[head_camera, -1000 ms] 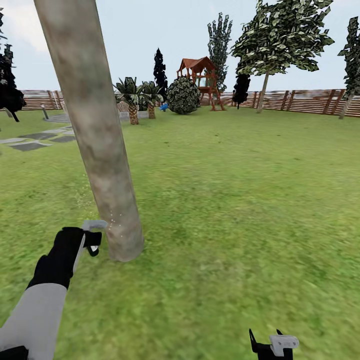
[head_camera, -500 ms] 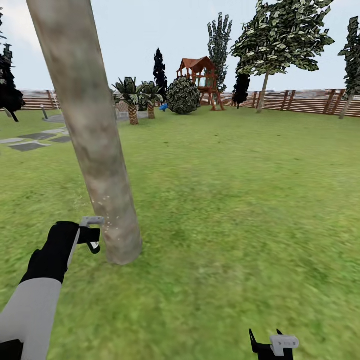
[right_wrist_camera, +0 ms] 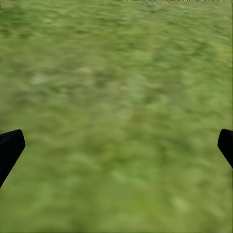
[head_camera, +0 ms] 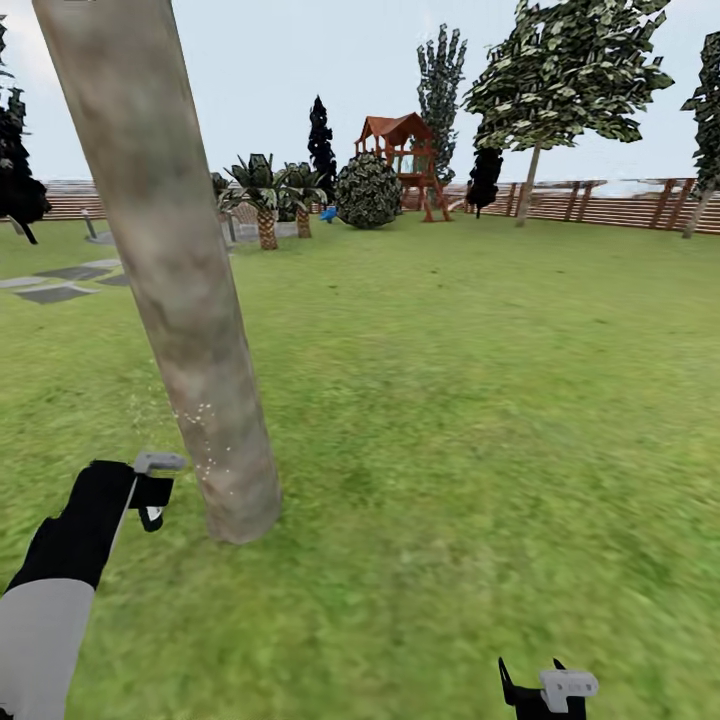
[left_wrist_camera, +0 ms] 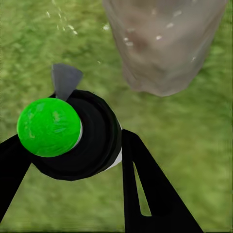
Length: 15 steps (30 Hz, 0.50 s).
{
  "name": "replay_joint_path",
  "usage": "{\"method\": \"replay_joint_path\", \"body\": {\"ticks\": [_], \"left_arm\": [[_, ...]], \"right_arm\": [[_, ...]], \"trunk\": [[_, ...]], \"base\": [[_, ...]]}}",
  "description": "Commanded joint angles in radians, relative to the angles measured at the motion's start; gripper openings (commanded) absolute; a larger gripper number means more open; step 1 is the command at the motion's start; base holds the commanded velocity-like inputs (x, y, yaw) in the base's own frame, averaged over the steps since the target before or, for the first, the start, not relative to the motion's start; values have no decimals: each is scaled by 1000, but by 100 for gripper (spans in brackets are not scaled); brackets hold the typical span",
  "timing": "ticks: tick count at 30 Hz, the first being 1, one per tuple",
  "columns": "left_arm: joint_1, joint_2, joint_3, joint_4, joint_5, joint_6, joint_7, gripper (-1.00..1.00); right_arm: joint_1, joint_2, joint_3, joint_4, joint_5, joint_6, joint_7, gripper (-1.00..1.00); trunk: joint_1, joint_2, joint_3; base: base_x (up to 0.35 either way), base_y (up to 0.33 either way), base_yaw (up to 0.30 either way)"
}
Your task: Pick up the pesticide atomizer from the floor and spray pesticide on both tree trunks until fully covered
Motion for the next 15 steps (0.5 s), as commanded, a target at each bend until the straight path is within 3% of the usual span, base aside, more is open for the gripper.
{"method": "replay_joint_path", "body": {"ticks": [1, 4, 10, 15], "left_arm": [[0, -1, -1, -1, -12, 2, -10, -100], [2, -9, -4, -2, -8, 4, -12, -100], [2, -12, -3, -1, -6, 4, -13, -100], [2, -12, -3, 1, -6, 4, -13, -100]], "right_arm": [[-1, 0, -8, 1, 8, -3, 2, 100], [-1, 0, -8, 1, 8, -3, 2, 100], [-1, 1, -8, 1, 8, -3, 2, 100], [-1, 0, -8, 1, 8, -3, 2, 100]], "trunk": [[0, 0, -1], [0, 0, -1], [0, 0, -1], [0, 0, -1]], "base": [[0, 0, 182], [0, -61, 245], [0, -245, 269], [0, -269, 66]]}}
